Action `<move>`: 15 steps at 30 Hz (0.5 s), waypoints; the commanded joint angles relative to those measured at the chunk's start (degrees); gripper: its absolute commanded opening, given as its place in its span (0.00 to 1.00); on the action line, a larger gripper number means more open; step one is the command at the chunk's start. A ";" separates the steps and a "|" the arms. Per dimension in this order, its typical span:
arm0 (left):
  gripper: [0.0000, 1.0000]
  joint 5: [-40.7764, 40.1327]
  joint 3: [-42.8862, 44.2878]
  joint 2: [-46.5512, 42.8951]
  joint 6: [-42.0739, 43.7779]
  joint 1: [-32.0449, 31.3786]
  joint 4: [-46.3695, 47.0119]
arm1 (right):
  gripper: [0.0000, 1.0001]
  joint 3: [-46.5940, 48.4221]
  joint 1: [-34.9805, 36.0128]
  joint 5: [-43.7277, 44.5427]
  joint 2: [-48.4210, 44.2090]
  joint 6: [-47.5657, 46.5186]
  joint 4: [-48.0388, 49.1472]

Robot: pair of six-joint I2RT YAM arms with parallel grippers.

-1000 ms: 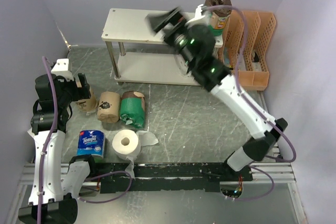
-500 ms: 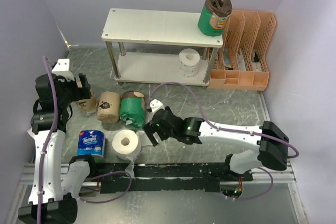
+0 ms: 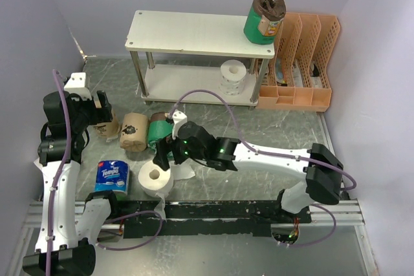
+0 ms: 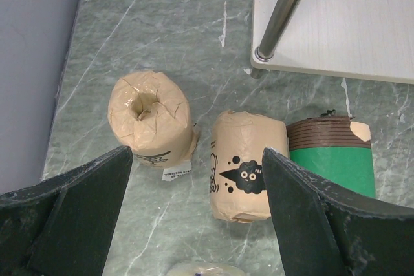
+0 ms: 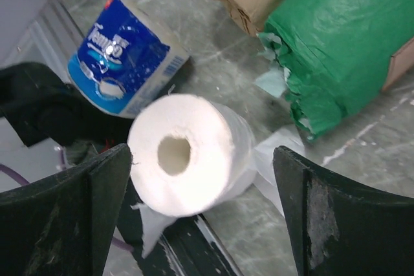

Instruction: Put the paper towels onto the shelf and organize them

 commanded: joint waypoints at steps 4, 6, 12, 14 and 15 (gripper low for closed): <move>0.94 1.43 0.02 -1.26 0.85 0.08 1.09 | 0.85 3.87 -0.33 -0.13 6.81 7.52 0.68; 0.94 1.19 -0.11 -1.32 0.99 -0.09 1.09 | 0.83 4.46 -0.24 -0.87 8.49 7.70 0.10; 0.94 1.04 -0.53 -1.71 1.21 -0.17 1.31 | 0.82 5.49 -0.35 -1.56 11.22 7.51 -1.76; 0.94 0.99 -0.72 -1.68 1.30 -0.11 1.48 | 0.82 5.35 -0.31 -1.48 11.23 7.30 -1.85; 0.94 0.96 -0.79 -1.73 1.38 -0.18 1.53 | 0.82 5.38 -0.31 -1.27 11.29 7.18 -2.16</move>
